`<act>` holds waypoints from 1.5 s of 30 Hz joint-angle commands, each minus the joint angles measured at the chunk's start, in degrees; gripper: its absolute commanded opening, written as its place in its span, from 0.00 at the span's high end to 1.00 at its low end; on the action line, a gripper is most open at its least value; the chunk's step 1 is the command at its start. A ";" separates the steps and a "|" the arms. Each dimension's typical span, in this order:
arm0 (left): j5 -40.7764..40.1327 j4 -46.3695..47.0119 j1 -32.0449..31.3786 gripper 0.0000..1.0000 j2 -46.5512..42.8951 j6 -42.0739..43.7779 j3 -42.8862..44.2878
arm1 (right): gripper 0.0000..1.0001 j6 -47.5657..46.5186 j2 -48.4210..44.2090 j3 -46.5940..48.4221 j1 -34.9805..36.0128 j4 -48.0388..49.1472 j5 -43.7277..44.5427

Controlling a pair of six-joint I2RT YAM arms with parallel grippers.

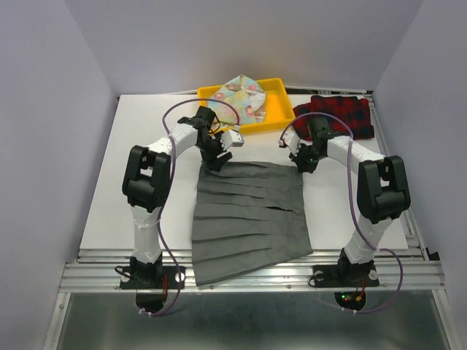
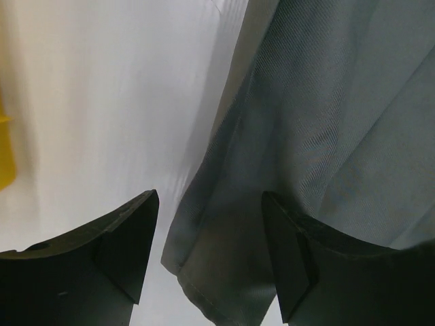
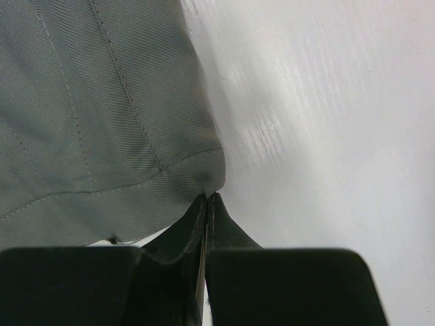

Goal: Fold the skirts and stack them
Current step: Fold the skirt

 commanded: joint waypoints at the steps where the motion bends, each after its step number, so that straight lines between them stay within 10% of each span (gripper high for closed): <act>1: 0.02 -2.55 0.40 0.27 1.12 1.85 0.67 | 0.99 -1.05 -2.86 -0.16 0.57 1.80 -0.03; 5: -4.10 0.43 0.49 0.36 2.27 1.33 -2.22 | 0.99 -1.14 -3.12 -0.16 0.57 1.80 0.15; 13: -5.51 5.80 2.69 1.00 -2.11 -2.97 -1.18 | 0.99 2.36 -2.95 1.77 0.57 3.03 0.93; 27: -13.25 7.04 4.27 1.00 -11.77 -6.58 10.96 | 0.99 8.09 -3.64 16.72 -0.57 5.76 2.09; 34: -12.90 4.84 -0.99 1.00 -29.26 -6.67 -10.73 | 0.99 -2.35 -13.92 3.56 -0.57 1.53 -1.96; 41: -17.90 6.32 -22.32 1.00 -46.32 -15.96 -34.47 | 0.99 -8.61 -20.79 -13.06 -0.57 6.54 -0.38; 44: -15.46 5.72 -25.96 0.31 -47.21 -18.79 -39.31 | 0.91 -12.38 -21.32 -17.71 0.66 7.60 0.84; 45: -13.97 4.93 -25.97 0.25 -47.47 -18.45 -39.67 | 0.86 -13.35 -21.49 -18.60 0.66 7.25 1.11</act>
